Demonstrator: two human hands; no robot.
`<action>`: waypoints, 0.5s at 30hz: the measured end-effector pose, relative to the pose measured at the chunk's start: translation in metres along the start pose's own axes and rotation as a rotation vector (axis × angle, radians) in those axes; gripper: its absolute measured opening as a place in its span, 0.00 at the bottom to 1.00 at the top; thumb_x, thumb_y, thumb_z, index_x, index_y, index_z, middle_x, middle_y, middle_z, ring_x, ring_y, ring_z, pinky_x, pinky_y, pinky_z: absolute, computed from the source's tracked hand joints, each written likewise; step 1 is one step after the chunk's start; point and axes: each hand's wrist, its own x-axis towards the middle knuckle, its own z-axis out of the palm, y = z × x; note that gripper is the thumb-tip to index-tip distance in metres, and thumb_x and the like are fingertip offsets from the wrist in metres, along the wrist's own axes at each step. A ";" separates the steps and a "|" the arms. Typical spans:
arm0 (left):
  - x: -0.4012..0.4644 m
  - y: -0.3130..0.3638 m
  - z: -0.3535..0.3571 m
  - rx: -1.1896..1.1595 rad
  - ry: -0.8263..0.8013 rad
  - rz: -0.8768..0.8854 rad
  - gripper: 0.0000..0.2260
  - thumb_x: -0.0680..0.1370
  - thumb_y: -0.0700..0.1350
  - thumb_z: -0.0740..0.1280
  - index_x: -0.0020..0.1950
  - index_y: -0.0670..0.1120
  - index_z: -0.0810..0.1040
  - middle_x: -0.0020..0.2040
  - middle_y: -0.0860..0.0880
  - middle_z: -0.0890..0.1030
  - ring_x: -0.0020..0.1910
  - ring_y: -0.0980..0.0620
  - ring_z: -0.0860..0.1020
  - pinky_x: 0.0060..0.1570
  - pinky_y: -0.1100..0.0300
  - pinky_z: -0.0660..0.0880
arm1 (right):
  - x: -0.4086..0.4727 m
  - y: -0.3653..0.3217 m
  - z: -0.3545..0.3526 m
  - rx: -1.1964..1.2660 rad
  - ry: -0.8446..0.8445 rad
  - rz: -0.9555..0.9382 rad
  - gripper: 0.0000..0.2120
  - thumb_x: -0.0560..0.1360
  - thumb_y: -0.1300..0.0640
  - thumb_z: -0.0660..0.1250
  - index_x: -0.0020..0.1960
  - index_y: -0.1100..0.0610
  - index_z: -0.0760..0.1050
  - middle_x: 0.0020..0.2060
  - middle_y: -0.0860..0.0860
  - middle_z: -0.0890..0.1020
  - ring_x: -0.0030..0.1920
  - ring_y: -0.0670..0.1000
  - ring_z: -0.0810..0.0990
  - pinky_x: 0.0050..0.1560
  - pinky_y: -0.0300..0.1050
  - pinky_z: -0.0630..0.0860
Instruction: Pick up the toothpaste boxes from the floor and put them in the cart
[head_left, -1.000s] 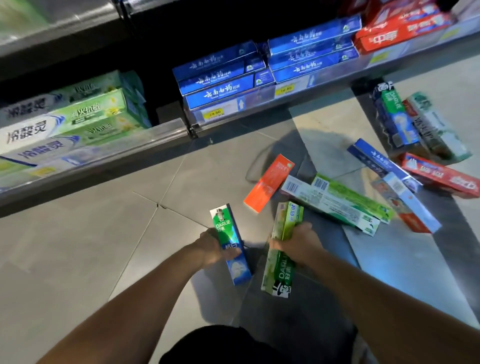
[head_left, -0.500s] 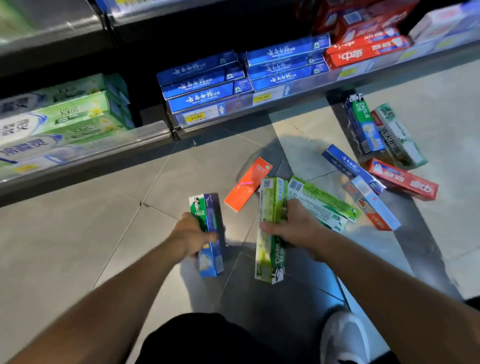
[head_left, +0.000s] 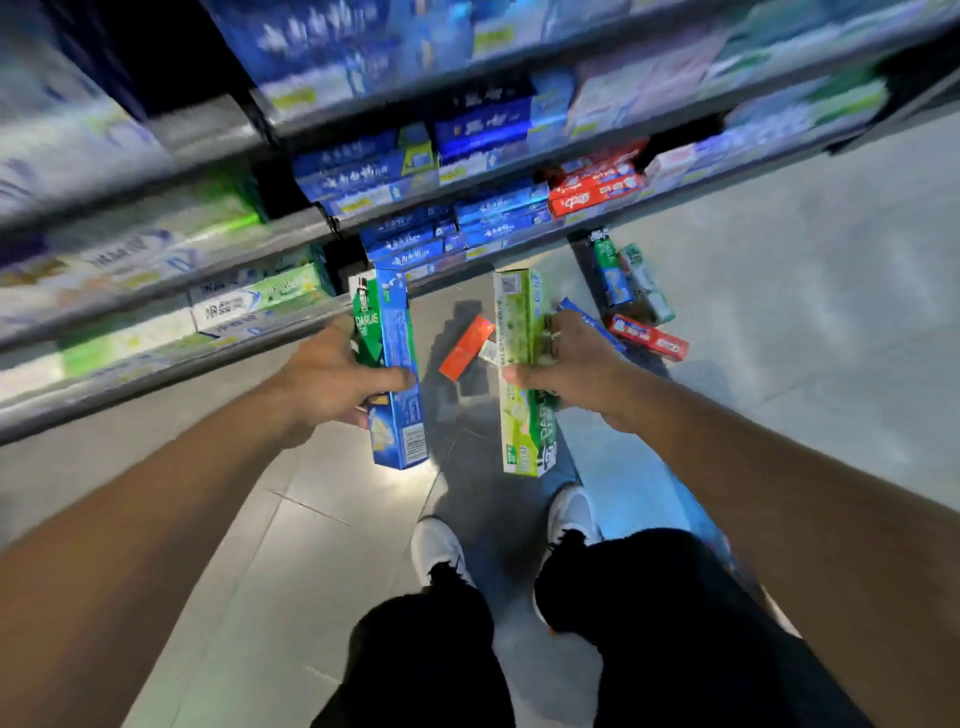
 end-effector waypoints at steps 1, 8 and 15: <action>-0.030 0.024 -0.007 -0.015 -0.020 0.018 0.19 0.71 0.40 0.78 0.58 0.45 0.75 0.45 0.46 0.84 0.33 0.52 0.83 0.31 0.55 0.81 | -0.029 -0.022 -0.013 0.011 0.006 -0.002 0.35 0.60 0.46 0.80 0.60 0.53 0.67 0.55 0.52 0.80 0.56 0.54 0.80 0.54 0.61 0.80; -0.182 0.180 -0.030 0.133 -0.170 0.176 0.24 0.68 0.46 0.80 0.59 0.50 0.74 0.49 0.46 0.85 0.39 0.49 0.84 0.35 0.54 0.79 | -0.199 -0.113 -0.106 0.123 0.150 -0.060 0.37 0.54 0.39 0.80 0.56 0.54 0.72 0.51 0.56 0.83 0.51 0.54 0.84 0.47 0.61 0.82; -0.233 0.311 0.031 0.311 -0.275 0.355 0.25 0.68 0.48 0.80 0.60 0.49 0.74 0.52 0.47 0.84 0.46 0.46 0.85 0.39 0.43 0.83 | -0.320 -0.128 -0.189 0.373 0.324 -0.065 0.27 0.70 0.57 0.78 0.63 0.58 0.67 0.51 0.53 0.79 0.48 0.52 0.83 0.44 0.55 0.84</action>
